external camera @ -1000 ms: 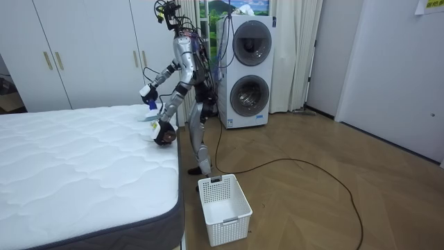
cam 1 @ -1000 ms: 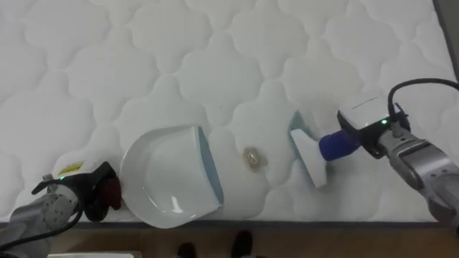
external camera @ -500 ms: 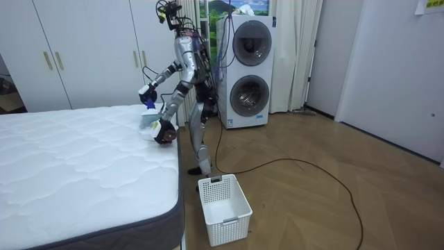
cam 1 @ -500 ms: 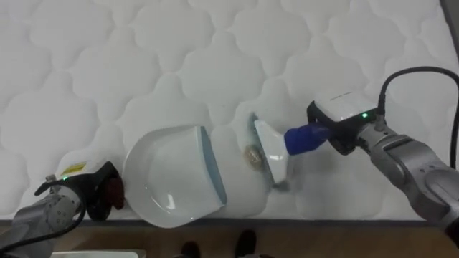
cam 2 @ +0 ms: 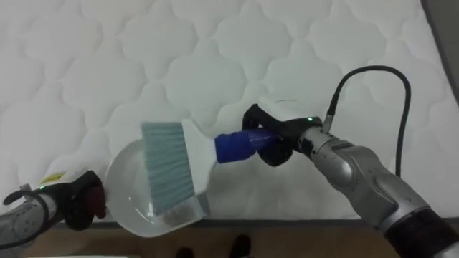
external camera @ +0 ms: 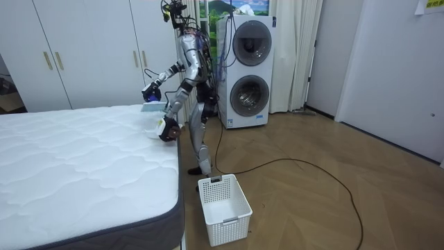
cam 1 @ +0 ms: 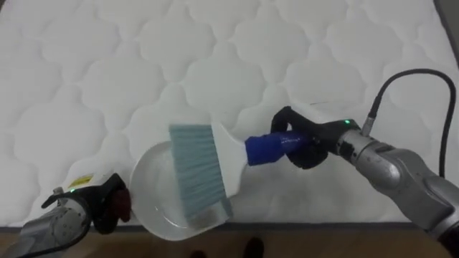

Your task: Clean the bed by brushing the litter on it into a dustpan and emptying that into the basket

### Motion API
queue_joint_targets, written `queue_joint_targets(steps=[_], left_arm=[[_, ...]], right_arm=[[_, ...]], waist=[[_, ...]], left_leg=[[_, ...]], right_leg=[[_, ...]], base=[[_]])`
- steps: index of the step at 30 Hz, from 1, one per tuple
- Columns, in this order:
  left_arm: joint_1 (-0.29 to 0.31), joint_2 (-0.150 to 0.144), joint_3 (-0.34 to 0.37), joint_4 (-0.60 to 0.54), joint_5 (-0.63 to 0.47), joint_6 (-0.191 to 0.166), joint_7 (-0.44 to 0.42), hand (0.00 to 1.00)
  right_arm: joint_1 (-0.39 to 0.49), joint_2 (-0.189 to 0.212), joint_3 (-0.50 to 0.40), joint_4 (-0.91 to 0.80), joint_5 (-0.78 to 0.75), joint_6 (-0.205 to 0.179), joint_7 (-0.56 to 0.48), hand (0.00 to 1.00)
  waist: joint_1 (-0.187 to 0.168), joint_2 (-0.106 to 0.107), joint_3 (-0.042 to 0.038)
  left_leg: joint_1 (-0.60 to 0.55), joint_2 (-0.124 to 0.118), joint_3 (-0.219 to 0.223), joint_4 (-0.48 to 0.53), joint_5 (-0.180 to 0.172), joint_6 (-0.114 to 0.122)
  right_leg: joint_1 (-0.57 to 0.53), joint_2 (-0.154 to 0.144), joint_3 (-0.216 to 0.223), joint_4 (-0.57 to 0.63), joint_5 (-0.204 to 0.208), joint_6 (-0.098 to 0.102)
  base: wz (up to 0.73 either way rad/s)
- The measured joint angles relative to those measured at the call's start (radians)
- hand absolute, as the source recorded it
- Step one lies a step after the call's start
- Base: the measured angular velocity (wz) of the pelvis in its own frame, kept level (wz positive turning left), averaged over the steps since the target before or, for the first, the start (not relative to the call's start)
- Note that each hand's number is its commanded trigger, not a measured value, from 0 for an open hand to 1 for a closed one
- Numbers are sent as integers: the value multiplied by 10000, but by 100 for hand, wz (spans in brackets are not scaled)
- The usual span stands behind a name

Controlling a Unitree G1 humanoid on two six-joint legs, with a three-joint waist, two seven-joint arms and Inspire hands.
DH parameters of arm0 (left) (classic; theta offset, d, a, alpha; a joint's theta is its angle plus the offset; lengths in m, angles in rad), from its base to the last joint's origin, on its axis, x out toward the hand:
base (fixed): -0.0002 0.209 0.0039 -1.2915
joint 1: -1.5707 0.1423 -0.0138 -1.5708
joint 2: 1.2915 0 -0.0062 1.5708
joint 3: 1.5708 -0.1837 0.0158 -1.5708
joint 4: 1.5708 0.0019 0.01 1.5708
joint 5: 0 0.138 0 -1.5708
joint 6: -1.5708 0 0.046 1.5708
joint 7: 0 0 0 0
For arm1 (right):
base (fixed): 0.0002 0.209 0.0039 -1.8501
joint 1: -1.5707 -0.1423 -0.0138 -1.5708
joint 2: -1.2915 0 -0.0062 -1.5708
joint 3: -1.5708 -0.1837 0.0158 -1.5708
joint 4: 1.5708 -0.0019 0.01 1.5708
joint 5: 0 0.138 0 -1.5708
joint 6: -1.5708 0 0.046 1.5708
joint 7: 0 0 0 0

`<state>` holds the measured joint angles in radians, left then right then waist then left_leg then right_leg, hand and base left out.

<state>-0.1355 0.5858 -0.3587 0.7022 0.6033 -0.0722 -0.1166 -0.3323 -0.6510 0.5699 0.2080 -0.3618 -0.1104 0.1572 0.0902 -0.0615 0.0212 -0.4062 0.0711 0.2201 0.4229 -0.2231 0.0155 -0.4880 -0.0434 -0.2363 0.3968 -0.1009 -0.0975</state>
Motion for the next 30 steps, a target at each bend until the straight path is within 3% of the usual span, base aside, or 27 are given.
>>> queue_joint_targets(steps=[8, 18, 21, 22, 23, 25, 27, 30], left_arm=[[74, 17, 101, -3, -4, -215, -186, 100], [85, 18, 250, -36, 127, -316, -243, 100], [97, -64, 351, -78, 334, -393, -147, 100], [109, -101, 418, -80, 369, -430, -48, 100], [159, -113, 424, -127, 375, -433, 51, 100], [253, -161, 446, -179, 382, -490, 283, 100], [546, -254, 770, -459, 404, -498, 414, 100], [860, -488, 1095, -628, 489, -546, 612, 100]], right_arm=[[-5, 217, -39, -2, 157, -432, 132, 100], [22, 233, -190, 25, 662, -457, 191, 100], [27, 330, -556, 687, 1580, -610, 64, 100], [35, 382, -784, 963, 1992, -629, -20, 89], [74, 508, -1066, 1180, 2277, -628, -167, 64], [318, 778, -1655, 1322, 2653, -632, -438, 42], [574, 1089, -2325, 1406, 2897, -669, -613, 7], [1076, 1417, -3135, 1769, 3289, -756, -1053, 5]], waist=[[16, 1, 0], [-47, 15, 11], [-62, 19, 13], [-65, 19, 14], [-81, 22, 18], [-169, 24, 18], [-371, 37, 28], [-540, 53, 37]], left_leg=[[-130, 23, -5, 51, -2, -11], [-277, -45, -14, 129, -4, -8], [-302, -49, -107, 262, -4, -8], [-285, -56, -120, 260, -4, -8], [-228, -64, -118, 246, -4, -7], [-124, -75, -125, 196, -8, 0], [-51, -91, -171, 81, -11, 16], [163, -120, -224, -31, -28, 32]], right_leg=[[-148, 2, -46, 33, -32, -24], [-363, -97, -23, 287, -184, -17], [-301, -125, -79, 341, -235, -8], [-283, -141, -102, 348, -235, -8], [-242, -149, -100, 322, -235, -7], [-133, -159, -116, 262, -248, 3], [-38, -165, -165, 206, -255, 24], [217, -163, -194, 141, -283, 73]], base=[[0], [1], [9], [4], [0], [3], [9], [6]])
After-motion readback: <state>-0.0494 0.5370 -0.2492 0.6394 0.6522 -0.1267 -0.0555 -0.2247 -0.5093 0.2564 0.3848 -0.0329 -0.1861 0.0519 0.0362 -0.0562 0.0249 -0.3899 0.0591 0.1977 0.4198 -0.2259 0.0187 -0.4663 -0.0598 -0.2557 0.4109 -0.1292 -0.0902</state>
